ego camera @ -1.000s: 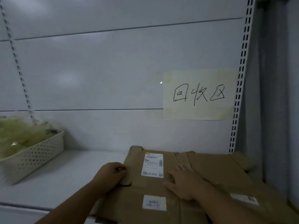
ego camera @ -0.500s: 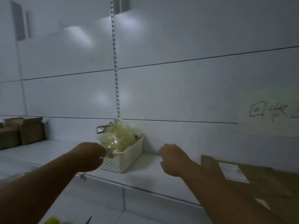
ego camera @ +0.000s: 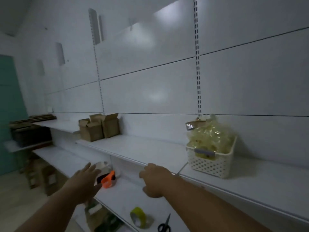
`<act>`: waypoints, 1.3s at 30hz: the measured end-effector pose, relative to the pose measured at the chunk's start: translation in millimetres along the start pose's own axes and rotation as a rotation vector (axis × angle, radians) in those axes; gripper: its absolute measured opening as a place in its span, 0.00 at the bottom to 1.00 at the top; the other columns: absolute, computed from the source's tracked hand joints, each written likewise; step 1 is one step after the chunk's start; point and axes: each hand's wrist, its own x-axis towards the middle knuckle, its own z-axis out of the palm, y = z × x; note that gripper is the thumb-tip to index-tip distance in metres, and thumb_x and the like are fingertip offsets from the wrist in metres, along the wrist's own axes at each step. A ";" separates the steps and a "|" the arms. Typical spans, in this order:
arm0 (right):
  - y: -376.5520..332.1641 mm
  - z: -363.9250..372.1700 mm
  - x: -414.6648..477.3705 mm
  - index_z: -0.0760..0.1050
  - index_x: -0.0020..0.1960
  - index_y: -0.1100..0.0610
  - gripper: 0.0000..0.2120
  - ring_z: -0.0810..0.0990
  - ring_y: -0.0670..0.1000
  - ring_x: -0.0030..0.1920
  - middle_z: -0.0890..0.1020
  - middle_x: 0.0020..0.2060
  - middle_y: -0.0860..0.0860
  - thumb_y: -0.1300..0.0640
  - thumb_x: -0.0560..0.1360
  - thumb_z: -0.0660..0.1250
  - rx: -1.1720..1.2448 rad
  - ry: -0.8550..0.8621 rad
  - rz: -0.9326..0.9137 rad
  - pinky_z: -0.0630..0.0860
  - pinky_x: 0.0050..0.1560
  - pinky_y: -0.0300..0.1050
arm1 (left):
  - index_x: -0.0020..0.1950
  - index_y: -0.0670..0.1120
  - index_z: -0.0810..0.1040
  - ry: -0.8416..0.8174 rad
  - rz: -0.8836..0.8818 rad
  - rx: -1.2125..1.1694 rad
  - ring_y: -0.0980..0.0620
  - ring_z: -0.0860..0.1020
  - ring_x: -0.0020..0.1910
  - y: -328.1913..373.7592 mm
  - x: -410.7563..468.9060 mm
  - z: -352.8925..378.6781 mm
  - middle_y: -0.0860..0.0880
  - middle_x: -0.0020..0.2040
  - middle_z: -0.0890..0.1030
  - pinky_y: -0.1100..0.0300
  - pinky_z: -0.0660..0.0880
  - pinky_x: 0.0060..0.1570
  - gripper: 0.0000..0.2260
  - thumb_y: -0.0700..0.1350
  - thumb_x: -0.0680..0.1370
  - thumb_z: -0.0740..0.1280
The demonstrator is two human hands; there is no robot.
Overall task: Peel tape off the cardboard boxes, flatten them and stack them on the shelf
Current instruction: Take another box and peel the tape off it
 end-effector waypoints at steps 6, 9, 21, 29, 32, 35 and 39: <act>-30.4 25.8 105.2 0.62 0.71 0.55 0.24 0.61 0.58 0.71 0.63 0.71 0.58 0.53 0.77 0.61 0.070 -0.001 -0.083 0.62 0.69 0.54 | 0.73 0.53 0.60 -0.037 -0.068 0.009 0.49 0.46 0.76 -63.5 43.7 28.5 0.50 0.77 0.54 0.48 0.53 0.73 0.26 0.56 0.77 0.60; -33.2 26.6 161.2 0.64 0.70 0.56 0.23 0.63 0.57 0.70 0.65 0.70 0.58 0.52 0.77 0.61 0.096 0.027 -0.132 0.63 0.69 0.52 | 0.73 0.51 0.61 -0.059 -0.106 0.034 0.47 0.46 0.76 -95.4 79.0 21.8 0.48 0.77 0.55 0.45 0.53 0.74 0.25 0.56 0.77 0.60; -90.5 55.9 361.8 0.51 0.76 0.50 0.31 0.43 0.56 0.76 0.46 0.77 0.57 0.49 0.77 0.61 -0.014 0.066 -0.234 0.48 0.73 0.55 | 0.75 0.52 0.56 0.006 -0.102 0.014 0.48 0.45 0.76 -246.7 185.9 59.5 0.48 0.78 0.53 0.46 0.46 0.72 0.29 0.60 0.77 0.57; -125.2 36.9 464.2 0.45 0.76 0.50 0.31 0.40 0.55 0.76 0.42 0.76 0.57 0.45 0.79 0.55 0.024 0.052 -0.074 0.44 0.74 0.54 | 0.75 0.52 0.56 0.062 0.030 0.065 0.48 0.47 0.76 -354.8 284.9 63.1 0.48 0.77 0.55 0.44 0.45 0.72 0.28 0.63 0.77 0.52; -137.1 41.7 489.4 0.44 0.76 0.49 0.31 0.39 0.55 0.76 0.42 0.76 0.57 0.45 0.79 0.54 0.019 0.025 -0.062 0.43 0.74 0.54 | 0.76 0.51 0.52 0.029 0.037 0.006 0.48 0.44 0.76 -375.2 314.1 69.7 0.47 0.78 0.51 0.44 0.43 0.73 0.30 0.64 0.78 0.48; -140.1 45.3 514.6 0.44 0.76 0.49 0.31 0.40 0.55 0.76 0.42 0.76 0.57 0.44 0.79 0.53 0.002 0.002 -0.029 0.43 0.74 0.54 | 0.76 0.50 0.49 -0.017 0.046 -0.025 0.48 0.43 0.76 -392.4 340.9 78.7 0.46 0.78 0.48 0.43 0.41 0.73 0.31 0.64 0.78 0.46; -138.0 58.1 550.8 0.44 0.76 0.49 0.32 0.40 0.55 0.76 0.43 0.76 0.57 0.42 0.79 0.53 0.024 -0.016 0.023 0.44 0.74 0.54 | 0.77 0.49 0.49 -0.018 0.068 -0.040 0.47 0.43 0.76 -411.1 381.4 92.4 0.46 0.78 0.48 0.44 0.42 0.73 0.31 0.63 0.78 0.47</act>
